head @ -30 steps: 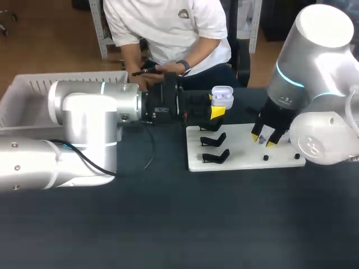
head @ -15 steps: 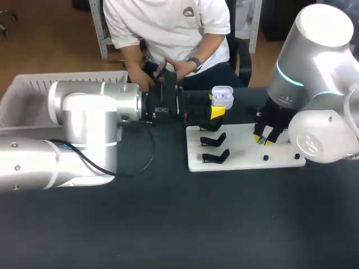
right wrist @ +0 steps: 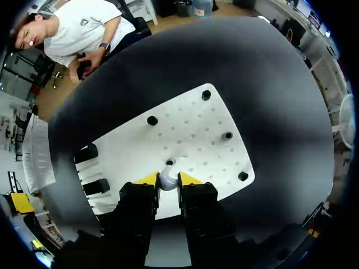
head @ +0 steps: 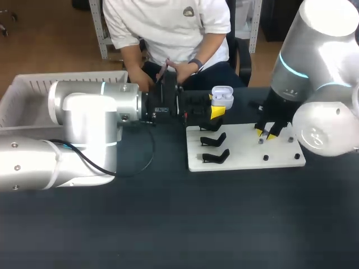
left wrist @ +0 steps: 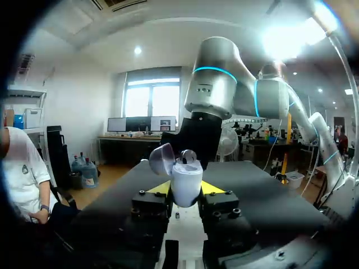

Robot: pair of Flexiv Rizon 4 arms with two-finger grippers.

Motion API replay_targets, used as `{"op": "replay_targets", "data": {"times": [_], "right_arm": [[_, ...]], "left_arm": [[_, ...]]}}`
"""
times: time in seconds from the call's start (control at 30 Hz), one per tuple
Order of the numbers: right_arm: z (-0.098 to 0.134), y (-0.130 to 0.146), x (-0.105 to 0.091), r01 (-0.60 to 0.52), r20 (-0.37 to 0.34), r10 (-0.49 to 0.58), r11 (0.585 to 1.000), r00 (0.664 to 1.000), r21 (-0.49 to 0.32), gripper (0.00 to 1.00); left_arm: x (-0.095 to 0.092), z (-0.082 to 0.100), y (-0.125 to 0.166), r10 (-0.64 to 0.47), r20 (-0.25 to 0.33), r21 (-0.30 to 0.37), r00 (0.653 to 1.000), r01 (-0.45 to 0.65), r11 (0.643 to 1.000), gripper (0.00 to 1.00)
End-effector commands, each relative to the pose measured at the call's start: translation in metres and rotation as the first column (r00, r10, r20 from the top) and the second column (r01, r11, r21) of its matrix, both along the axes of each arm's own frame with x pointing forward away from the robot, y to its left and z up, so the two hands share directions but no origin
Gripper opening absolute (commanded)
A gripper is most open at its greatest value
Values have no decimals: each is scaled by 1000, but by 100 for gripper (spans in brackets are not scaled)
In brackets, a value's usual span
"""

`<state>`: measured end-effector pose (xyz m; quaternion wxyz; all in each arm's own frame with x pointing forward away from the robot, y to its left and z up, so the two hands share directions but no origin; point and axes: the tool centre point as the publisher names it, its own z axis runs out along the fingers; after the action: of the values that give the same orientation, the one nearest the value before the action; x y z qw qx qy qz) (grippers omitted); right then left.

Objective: Pick up each earbud case from the left stands, insert the matching earbuds, close the lid, and place the case in the box.

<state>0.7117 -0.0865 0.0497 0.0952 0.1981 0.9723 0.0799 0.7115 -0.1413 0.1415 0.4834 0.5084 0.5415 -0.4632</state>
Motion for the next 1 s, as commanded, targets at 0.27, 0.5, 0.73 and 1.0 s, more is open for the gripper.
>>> {"op": "replay_targets", "data": {"times": [0.27,0.5,0.73,1.0], "right_arm": [[50,-7,-29,-116,31,115,993,993,12,0],[78,2,-45,-248,78,250,968,965,-31,0],[100,14,-61,-391,80,389,920,918,8,0],[126,36,-76,-580,103,580,814,808,-41,0]], "left_arm": [[-1,-1,0,4,3,-4,1000,-4,1000,0],[-1,-1,0,4,3,-4,1000,-4,1000,0],[-1,-1,0,4,3,-4,1000,-4,1000,0],[-1,-1,0,4,3,-4,1000,-4,1000,0]]}}
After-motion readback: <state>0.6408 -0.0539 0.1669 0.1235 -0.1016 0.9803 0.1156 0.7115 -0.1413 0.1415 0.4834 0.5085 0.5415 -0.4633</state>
